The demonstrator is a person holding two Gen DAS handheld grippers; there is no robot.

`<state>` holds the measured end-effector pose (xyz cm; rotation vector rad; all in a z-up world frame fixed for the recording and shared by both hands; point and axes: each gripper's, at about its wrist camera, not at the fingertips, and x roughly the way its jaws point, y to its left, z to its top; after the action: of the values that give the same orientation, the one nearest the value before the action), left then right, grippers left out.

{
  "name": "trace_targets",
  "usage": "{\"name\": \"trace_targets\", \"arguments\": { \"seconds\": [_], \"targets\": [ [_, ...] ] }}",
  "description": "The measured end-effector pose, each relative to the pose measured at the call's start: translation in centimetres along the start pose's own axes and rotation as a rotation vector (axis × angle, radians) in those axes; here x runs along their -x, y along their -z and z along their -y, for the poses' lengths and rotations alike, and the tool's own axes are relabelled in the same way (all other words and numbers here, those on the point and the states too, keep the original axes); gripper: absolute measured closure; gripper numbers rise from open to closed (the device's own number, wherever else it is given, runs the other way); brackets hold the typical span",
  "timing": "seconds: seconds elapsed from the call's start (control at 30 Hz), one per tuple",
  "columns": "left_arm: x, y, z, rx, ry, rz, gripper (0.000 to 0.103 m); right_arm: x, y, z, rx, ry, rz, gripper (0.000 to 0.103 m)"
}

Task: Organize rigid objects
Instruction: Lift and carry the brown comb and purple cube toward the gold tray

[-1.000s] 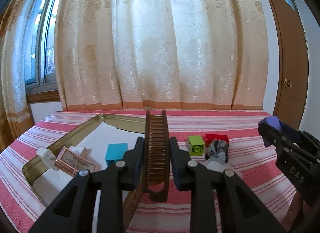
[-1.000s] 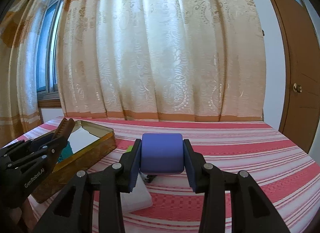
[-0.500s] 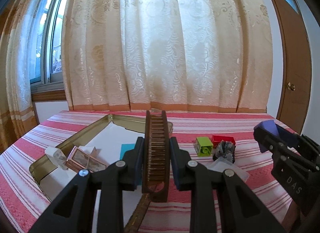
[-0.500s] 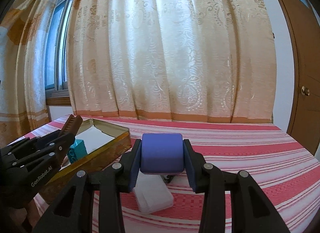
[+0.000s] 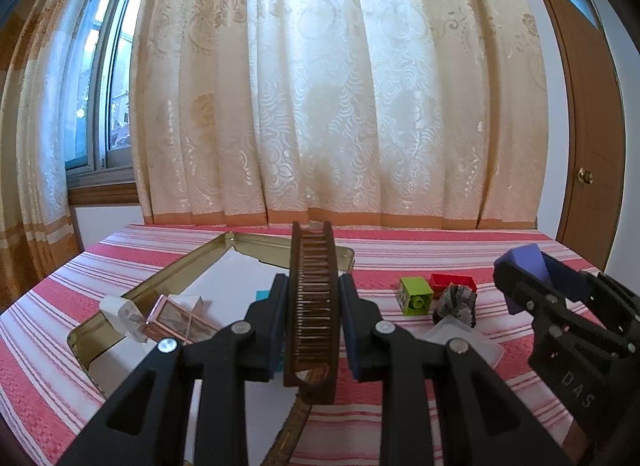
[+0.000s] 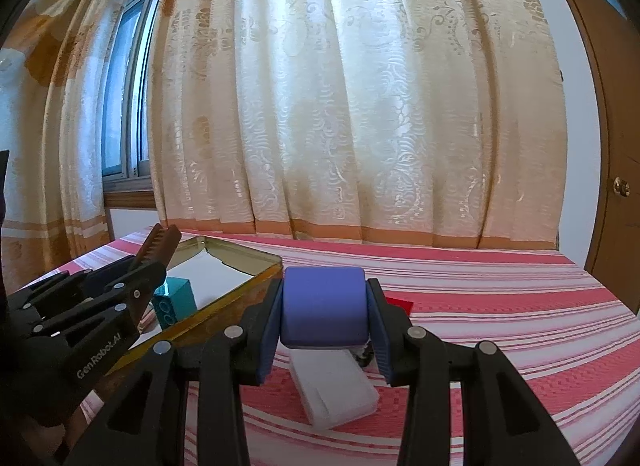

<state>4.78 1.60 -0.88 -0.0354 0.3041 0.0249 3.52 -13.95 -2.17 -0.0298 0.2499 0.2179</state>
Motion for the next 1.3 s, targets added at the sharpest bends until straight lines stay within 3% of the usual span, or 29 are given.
{"name": "trace_targets", "arguments": {
  "seconds": [1.3],
  "targets": [
    [0.7,0.1,-2.9,0.046,-0.031,0.017,0.079,-0.5,-0.1,-3.2,0.023,-0.071,-0.002,0.060]
  ]
}}
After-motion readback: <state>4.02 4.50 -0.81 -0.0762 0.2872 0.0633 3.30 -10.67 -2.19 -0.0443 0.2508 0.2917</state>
